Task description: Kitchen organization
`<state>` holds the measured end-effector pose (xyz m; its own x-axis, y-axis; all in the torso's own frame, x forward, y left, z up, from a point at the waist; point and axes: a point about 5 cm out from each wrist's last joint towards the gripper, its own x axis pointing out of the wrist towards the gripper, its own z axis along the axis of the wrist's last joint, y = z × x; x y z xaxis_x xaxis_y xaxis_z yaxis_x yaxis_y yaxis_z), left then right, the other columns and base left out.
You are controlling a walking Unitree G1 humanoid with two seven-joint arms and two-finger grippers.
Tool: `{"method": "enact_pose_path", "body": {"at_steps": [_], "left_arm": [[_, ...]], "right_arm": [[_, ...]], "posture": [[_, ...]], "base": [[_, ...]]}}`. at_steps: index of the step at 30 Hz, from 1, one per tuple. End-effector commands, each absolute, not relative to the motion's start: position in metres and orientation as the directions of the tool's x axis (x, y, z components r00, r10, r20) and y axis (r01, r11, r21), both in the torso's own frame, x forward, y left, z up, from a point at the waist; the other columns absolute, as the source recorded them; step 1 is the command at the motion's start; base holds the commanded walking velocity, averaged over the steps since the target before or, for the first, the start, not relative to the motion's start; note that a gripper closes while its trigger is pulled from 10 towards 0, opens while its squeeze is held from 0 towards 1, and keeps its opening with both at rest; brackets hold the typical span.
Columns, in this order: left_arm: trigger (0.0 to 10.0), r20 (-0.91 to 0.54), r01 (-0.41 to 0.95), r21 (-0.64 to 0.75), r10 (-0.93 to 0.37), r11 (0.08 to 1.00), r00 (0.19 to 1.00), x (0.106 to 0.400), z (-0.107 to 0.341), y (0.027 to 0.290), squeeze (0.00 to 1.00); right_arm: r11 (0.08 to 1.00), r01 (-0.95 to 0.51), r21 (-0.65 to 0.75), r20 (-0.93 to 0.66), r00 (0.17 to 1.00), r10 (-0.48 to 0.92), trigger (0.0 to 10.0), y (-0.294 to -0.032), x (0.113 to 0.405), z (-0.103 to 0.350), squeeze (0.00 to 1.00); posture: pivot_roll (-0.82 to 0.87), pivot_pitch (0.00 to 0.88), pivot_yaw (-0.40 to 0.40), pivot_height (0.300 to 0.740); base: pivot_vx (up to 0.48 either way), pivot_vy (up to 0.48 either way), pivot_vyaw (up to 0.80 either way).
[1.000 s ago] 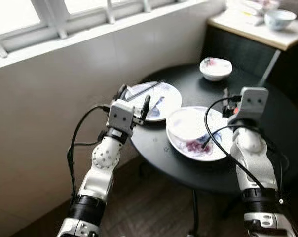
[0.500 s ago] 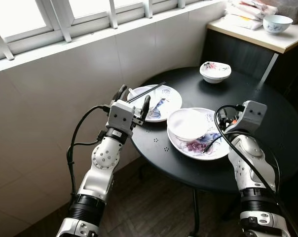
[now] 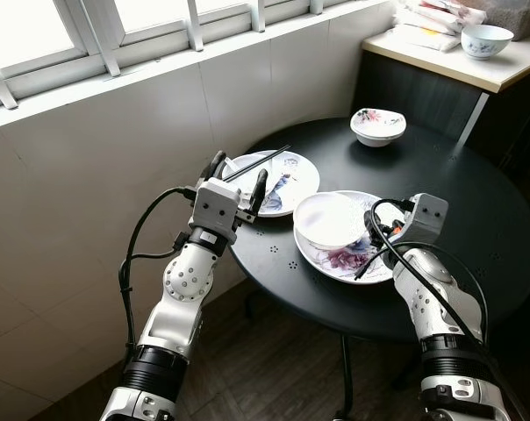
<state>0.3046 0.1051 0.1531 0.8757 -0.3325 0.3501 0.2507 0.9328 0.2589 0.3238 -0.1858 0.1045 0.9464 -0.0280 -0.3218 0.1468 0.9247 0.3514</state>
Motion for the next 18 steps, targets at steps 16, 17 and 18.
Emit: {"method": "enact_pose_path", "body": {"at_steps": [16,17,18], "left_arm": [[10.0,0.323,0.244,0.28,-0.331,0.928,0.887,0.3058,0.1481,0.1049,0.0],[10.0,0.323,0.244,0.28,-0.331,0.928,0.887,0.3058,0.1481,0.1049,0.0],[10.0,0.32,0.245,0.283,-0.332,0.928,0.888,0.3059,0.1474,0.105,0.0]], "right_arm": [[0.75,0.176,0.637,-0.368,0.925,0.095,0.0,-0.1782,0.3247,0.1011,0.0],[0.75,0.176,0.637,-0.368,0.925,0.095,0.0,-0.1782,0.3247,0.1011,0.0],[0.721,0.197,0.664,-0.388,0.915,0.107,0.0,-0.1781,0.3241,0.0984,0.0]], "posture": [[-0.18,0.0,0.041,0.74],[-0.18,0.0,0.041,0.74],[-0.18,0.0,0.041,0.74]], "base": [[0.0,0.0,0.0],[0.0,0.0,0.0],[0.0,0.0,0.0]]}}
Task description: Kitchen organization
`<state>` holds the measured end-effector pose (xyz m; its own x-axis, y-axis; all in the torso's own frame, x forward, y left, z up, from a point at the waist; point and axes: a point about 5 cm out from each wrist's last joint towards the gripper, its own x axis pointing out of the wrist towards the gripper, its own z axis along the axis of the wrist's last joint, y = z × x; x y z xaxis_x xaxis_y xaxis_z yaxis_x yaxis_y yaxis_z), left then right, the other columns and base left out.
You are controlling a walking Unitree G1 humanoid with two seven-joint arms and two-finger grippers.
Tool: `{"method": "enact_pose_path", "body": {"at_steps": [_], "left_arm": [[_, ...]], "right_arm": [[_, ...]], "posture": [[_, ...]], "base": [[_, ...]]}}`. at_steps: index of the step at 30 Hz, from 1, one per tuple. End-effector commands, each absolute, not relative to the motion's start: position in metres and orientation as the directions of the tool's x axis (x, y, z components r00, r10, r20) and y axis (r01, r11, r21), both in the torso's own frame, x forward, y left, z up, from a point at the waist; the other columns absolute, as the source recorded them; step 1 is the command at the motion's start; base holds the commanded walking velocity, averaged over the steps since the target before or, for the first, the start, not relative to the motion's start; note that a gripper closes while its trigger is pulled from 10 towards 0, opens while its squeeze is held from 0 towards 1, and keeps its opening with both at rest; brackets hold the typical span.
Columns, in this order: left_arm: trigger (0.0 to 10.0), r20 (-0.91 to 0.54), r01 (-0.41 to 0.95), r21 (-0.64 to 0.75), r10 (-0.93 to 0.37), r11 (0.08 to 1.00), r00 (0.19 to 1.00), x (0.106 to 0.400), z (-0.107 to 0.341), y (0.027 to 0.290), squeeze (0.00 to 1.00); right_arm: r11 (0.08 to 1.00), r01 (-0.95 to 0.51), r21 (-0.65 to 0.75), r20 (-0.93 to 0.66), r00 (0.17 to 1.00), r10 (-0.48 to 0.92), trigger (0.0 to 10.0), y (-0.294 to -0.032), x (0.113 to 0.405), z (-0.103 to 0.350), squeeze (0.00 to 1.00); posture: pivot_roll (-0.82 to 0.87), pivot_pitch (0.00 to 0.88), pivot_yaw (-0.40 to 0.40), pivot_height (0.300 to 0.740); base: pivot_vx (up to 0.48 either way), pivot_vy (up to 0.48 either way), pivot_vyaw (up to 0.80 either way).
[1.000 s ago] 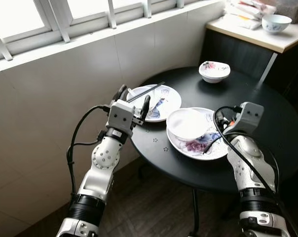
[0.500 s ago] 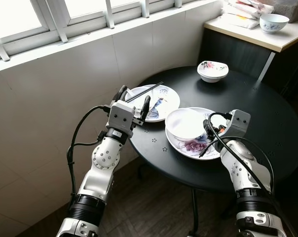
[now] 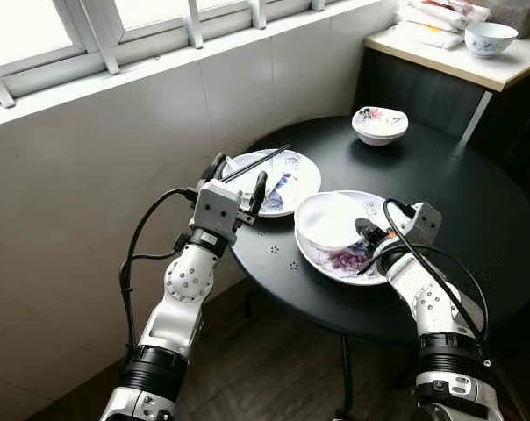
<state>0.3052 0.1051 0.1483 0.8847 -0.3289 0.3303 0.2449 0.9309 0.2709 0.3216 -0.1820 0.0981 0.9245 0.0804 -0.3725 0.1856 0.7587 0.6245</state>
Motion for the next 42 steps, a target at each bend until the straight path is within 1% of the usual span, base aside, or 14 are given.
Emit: {"method": "enact_pose_path", "body": {"at_steps": [1,17,18,19,20,21,22,28,29,30,31,39,40,42], "left_arm": [[10.0,0.319,0.245,0.283,-0.332,0.927,0.888,0.306,0.147,0.105,0.0],[10.0,0.311,0.246,0.291,-0.334,0.925,0.89,0.307,0.146,0.106,0.0],[10.0,0.311,0.246,0.291,-0.335,0.925,0.89,0.307,0.146,0.106,0.0],[10.0,0.311,0.246,0.291,-0.335,0.924,0.89,0.307,0.146,0.106,0.0],[10.0,0.31,0.247,0.292,-0.335,0.924,0.89,0.307,0.146,0.106,0.0],[10.0,0.31,0.247,0.292,-0.335,0.924,0.89,0.307,0.146,0.106,0.0],[10.0,0.31,0.247,0.292,-0.336,0.924,0.89,0.307,0.146,0.106,0.0],[10.0,0.311,0.246,0.292,-0.334,0.924,0.89,0.307,0.146,0.106,0.0],[10.0,0.311,0.246,0.292,-0.335,0.924,0.889,0.307,0.146,0.106,0.0],[10.0,0.311,0.246,0.292,-0.335,0.924,0.889,0.307,0.146,0.106,0.0],[10.0,0.31,0.247,0.292,-0.336,0.924,0.889,0.307,0.146,0.106,0.0],[10.0,0.309,0.248,0.294,-0.337,0.923,0.889,0.308,0.146,0.106,0.0],[10.0,0.308,0.248,0.294,-0.338,0.923,0.889,0.308,0.146,0.105,0.0],[10.0,0.307,0.25,0.294,-0.339,0.922,0.889,0.308,0.145,0.105,0.0]], "right_arm": [[0.71,0.205,0.674,-0.395,0.912,0.112,0.0,-0.178,0.324,0.097,0.0],[0.695,0.225,0.683,-0.4,0.911,0.097,0.0,-0.18,0.325,0.1,0.0],[0.698,0.237,0.676,-0.401,0.913,0.078,6.9,-0.182,0.326,0.1,0.0],[0.701,0.244,0.67,-0.4,0.914,0.064,6.9,-0.184,0.326,0.101,0.0],[0.702,0.261,0.663,-0.397,0.917,0.033,10.0,-0.188,0.327,0.101,0.27],[0.702,0.261,0.663,-0.397,0.917,0.033,10.0,-0.188,0.327,0.101,0.27],[0.701,0.271,0.659,-0.395,0.919,0.016,10.0,-0.19,0.327,0.102,1.0],[0.684,0.342,0.644,-0.44,0.897,-0.034,10.0,-0.198,0.327,0.097,1.0],[0.676,0.346,0.65,-0.447,0.894,-0.027,10.0,-0.197,0.327,0.096,0.58],[0.671,0.348,0.655,-0.451,0.892,-0.023,10.0,-0.196,0.327,0.095,0.58],[0.664,0.342,0.666,-0.45,0.893,-0.008,10.0,-0.195,0.327,0.094,0.0],[0.65,0.313,0.693,-0.431,0.902,0.025,10.0,-0.19,0.328,0.096,0.0],[0.656,0.304,0.691,-0.433,0.901,0.038,0.0,-0.188,0.328,0.095,0.0],[0.659,0.305,0.687,-0.439,0.897,0.044,0.0,-0.186,0.327,0.094,0.0]], "posture": [[-0.18,0.0,0.041,0.74],[-0.18,0.0,0.046,0.74],[-0.18,0.0,0.046,0.74],[-0.18,0.0,0.046,0.74],[-0.18,0.0,0.045,0.74],[-0.18,0.0,0.045,0.74],[-0.18,0.0,0.045,0.74],[-0.18,0.0,0.045,0.74],[-0.18,0.0,0.045,0.74],[-0.18,0.0,0.045,0.74],[-0.18,0.0,0.044,0.74],[-0.18,0.0,0.044,0.74],[-0.18,0.0,0.046,0.74],[-0.18,0.0,0.045,0.74]], "base": [[0.0,0.0,0.0],[0.0,0.0,0.0],[0.0,0.0,0.0],[0.0,0.0,0.0],[0.0,0.0,0.0],[0.0,0.0,0.0],[0.0,0.0,0.0],[0.0,0.0,0.0],[0.0,0.0,0.0],[0.0,0.0,0.0],[0.0,0.0,0.0],[0.0,0.0,0.0],[0.0,0.0,0.0],[0.0,0.0,0.0]]}}
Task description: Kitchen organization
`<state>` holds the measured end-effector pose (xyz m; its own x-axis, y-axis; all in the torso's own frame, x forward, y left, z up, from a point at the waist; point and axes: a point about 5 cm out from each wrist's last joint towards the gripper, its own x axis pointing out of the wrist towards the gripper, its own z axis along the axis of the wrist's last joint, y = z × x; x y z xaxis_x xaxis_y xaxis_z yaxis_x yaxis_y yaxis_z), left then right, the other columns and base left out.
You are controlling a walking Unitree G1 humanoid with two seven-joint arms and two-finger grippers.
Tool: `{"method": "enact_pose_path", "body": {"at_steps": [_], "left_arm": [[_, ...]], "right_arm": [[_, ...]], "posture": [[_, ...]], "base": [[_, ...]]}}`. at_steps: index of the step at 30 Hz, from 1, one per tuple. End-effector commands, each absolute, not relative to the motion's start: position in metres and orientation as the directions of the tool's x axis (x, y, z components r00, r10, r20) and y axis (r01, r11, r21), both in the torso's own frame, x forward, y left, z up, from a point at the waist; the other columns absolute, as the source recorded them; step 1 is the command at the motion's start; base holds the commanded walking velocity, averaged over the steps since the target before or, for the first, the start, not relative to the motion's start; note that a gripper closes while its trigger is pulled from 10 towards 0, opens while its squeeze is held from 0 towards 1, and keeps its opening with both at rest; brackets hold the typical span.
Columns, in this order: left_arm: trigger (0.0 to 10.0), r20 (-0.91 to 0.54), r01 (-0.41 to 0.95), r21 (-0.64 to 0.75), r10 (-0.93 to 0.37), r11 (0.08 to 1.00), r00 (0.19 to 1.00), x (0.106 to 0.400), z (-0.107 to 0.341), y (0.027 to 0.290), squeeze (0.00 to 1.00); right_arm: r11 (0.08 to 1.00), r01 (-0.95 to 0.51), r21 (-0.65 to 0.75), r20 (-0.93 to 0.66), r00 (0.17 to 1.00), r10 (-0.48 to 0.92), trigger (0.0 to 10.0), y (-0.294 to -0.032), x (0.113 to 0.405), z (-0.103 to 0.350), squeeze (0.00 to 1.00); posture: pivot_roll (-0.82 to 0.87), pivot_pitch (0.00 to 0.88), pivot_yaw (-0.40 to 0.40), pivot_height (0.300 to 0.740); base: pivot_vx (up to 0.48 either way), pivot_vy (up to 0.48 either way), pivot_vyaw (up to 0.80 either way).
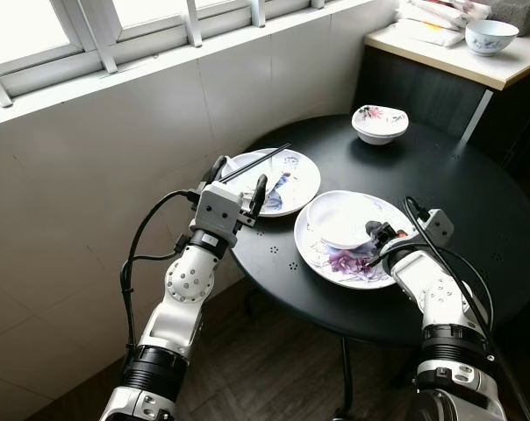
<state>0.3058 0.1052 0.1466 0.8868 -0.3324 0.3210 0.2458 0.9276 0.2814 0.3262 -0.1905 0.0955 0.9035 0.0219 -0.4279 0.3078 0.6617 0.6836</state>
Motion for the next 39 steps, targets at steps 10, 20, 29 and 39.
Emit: {"method": "enact_pose_path", "body": {"at_steps": [10,20,29,39], "left_arm": [[10.0,0.301,0.252,0.299,-0.342,0.92,0.89,0.308,0.145,0.104,0.0],[10.0,0.3,0.251,0.301,-0.341,0.92,0.891,0.308,0.144,0.104,0.0],[10.0,0.299,0.242,0.294,-0.33,0.925,0.896,0.309,0.143,0.105,0.0],[10.0,0.282,0.223,0.27,-0.299,0.937,0.912,0.31,0.141,0.108,0.0]], "right_arm": [[0.652,0.301,0.696,-0.44,0.896,0.056,0.0,-0.183,0.327,0.093,0.0],[0.865,0.127,0.486,-0.144,0.988,-0.064,0.0,-0.191,0.333,0.138,0.0],[0.991,0.13,-0.029,0.266,0.957,-0.118,0.0,-0.193,0.326,0.191,0.0],[0.991,0.073,-0.115,0.38,0.925,-0.024,0.0,-0.178,0.321,0.198,0.0]], "posture": [[-0.18,0.0,0.045,0.74],[-0.18,0.0,0.046,0.74],[-0.18,0.0,0.04,0.74],[-0.18,0.0,0.037,0.74]], "base": [[0.0,0.0,0.0],[0.0,0.0,0.0],[0.0,0.0,0.4],[0.0,0.0,0.8]]}}
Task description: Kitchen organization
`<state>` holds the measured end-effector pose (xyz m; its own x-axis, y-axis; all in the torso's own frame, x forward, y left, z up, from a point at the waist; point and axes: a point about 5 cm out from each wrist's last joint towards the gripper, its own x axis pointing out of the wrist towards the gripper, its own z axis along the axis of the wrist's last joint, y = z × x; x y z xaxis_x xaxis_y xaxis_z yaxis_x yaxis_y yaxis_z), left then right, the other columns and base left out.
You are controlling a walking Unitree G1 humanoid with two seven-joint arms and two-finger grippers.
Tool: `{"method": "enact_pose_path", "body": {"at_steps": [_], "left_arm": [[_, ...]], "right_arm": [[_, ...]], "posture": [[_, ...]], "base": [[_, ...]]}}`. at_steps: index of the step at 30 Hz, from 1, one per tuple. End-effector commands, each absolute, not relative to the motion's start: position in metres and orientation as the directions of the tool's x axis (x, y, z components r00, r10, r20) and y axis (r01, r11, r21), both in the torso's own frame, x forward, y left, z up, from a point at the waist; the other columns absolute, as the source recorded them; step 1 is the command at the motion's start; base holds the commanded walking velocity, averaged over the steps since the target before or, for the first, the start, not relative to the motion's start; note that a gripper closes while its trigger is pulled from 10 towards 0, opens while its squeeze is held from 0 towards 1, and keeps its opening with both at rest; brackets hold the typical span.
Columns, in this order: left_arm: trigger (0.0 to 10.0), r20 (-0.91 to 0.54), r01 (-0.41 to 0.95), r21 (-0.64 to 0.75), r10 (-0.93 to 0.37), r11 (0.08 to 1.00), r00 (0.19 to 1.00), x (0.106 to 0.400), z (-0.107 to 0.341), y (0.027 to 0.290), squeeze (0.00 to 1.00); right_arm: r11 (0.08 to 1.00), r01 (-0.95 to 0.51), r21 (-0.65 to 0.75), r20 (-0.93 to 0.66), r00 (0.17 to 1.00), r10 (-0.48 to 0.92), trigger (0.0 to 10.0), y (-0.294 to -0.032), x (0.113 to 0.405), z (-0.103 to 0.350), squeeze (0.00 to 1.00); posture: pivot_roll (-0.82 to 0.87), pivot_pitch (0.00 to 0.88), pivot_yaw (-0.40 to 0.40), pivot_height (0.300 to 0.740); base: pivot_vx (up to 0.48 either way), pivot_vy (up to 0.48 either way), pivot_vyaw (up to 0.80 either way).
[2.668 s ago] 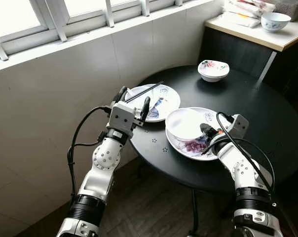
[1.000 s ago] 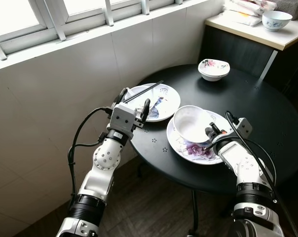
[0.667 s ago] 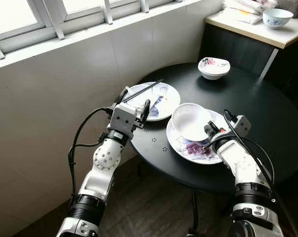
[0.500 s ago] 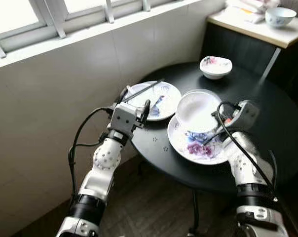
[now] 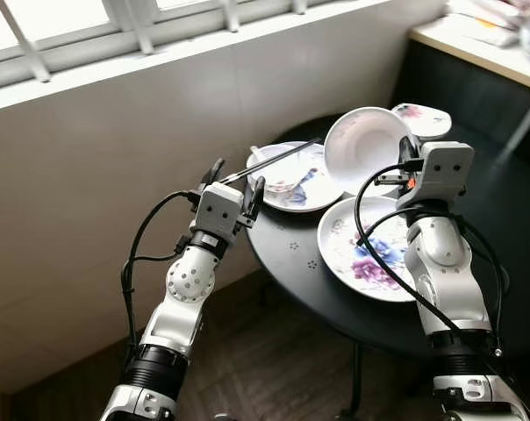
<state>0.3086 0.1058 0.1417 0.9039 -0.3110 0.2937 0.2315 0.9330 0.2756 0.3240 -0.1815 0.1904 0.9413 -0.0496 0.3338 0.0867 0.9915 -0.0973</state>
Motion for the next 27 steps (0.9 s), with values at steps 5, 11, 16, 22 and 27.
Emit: {"method": "enact_pose_path", "body": {"at_steps": [5,11,16,22,27], "left_arm": [[10.0,0.259,0.216,0.29,-0.294,0.932,0.92,0.312,0.138,0.11,0.0],[10.0,0.255,0.221,0.276,-0.293,0.935,0.922,0.312,0.138,0.11,0.0],[10.0,0.281,0.206,0.278,-0.284,0.938,0.917,0.311,0.141,0.112,0.0],[10.0,0.294,0.2,0.286,-0.285,0.937,0.912,0.311,0.143,0.113,0.0],[10.0,0.298,0.203,0.287,-0.289,0.936,0.91,0.311,0.144,0.112,0.0]], "right_arm": [[0.99,-0.052,-0.13,0.376,0.921,0.098,0.0,-0.161,0.32,0.195,0.0],[0.973,-0.197,-0.118,0.355,0.907,0.227,0.0,-0.143,0.316,0.188,0.0],[0.967,-0.222,-0.123,0.35,0.902,0.252,0.0,-0.141,0.315,0.187,0.0],[0.963,-0.238,-0.129,0.348,0.898,0.269,0.0,-0.139,0.315,0.186,0.0],[0.961,-0.24,-0.134,0.352,0.895,0.273,0.0,-0.139,0.314,0.186,0.0]], "posture": [[-0.18,0.0,0.041,0.74],[-0.18,0.0,0.042,0.74],[-0.18,0.0,0.046,0.74],[-0.18,0.0,0.05,0.74],[-0.18,0.0,0.053,0.74]], "base": [[0.0,0.187,0.8],[0.0,0.469,0.8],[0.0,0.169,0.8],[0.0,0.0,0.8],[0.0,0.0,0.8]]}}
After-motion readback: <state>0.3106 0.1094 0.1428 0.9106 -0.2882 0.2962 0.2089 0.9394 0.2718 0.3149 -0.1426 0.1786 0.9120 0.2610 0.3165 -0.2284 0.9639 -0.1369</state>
